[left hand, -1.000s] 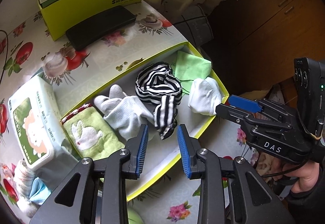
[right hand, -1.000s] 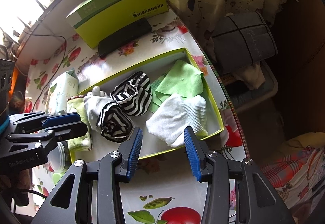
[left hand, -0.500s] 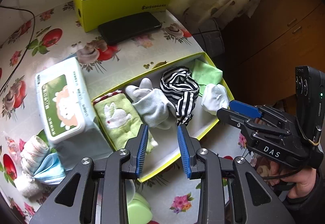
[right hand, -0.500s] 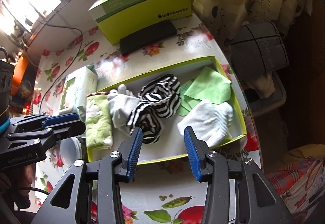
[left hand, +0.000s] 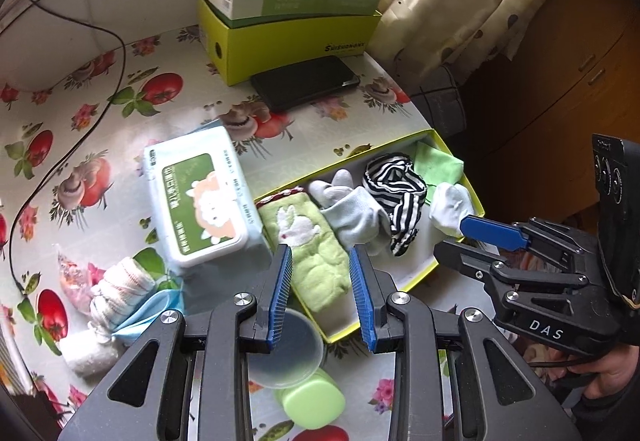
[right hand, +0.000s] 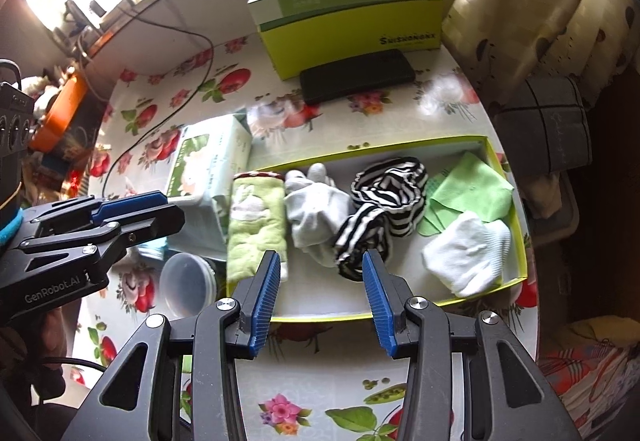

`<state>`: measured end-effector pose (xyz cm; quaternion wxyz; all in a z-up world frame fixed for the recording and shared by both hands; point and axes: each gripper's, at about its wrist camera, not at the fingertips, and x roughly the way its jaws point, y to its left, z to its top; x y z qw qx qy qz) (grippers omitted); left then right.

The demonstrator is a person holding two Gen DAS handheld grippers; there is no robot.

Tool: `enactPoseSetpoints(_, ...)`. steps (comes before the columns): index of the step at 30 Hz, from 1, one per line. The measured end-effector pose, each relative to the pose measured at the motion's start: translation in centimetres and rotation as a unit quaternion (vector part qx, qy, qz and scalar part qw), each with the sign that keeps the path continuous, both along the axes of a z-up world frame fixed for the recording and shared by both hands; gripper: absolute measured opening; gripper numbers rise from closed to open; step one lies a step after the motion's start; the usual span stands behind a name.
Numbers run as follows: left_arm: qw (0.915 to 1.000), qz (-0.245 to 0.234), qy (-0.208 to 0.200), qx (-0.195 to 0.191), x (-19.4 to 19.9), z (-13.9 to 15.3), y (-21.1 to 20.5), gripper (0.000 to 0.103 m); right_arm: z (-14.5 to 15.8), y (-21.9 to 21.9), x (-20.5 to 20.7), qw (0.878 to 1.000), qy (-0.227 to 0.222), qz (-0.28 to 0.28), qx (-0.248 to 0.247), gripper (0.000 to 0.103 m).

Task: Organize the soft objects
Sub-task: 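Withdraw both open tools from the tray back over the pile, then move the right tool over the pile toward the blue face mask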

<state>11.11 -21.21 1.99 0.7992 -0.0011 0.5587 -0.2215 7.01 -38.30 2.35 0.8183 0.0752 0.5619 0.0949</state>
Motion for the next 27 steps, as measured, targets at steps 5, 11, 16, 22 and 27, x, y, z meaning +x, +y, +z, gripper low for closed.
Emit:
enactPoseSetpoints(5, 0.9998, 0.018, 0.004, 0.0, -0.9, -0.3, 2.1, 0.031, 0.3, 1.8, -0.2, 1.0, 0.002, 0.02, 0.0, 0.042)
enactPoseSetpoints(11, 0.999, 0.044, 0.006, 0.003, -1.9, -0.5, 4.4, 0.031, 0.5, 4.1, -0.6, 0.999, 0.006, 0.046, 0.002, 0.042)
enactPoseSetpoints(16, 0.9977, 0.067, 0.005, 0.002, -2.4, -0.5, 6.3, 0.031, 1.0, 5.9, -0.7, 0.998, 0.004, 0.065, -0.001, 0.042)
enactPoseSetpoints(22, 0.9963, 0.086, 0.008, -0.001, -3.0, -0.7, 7.9, 0.031, 1.0, 7.4, -0.7, 0.996, 0.006, 0.084, -0.006, 0.043)
enactPoseSetpoints(27, 0.995, 0.099, 0.012, -0.003, -3.3, -1.0, 8.9, 0.031, 1.1, 8.4, -0.6, 0.995, 0.008, 0.096, -0.008, 0.043)
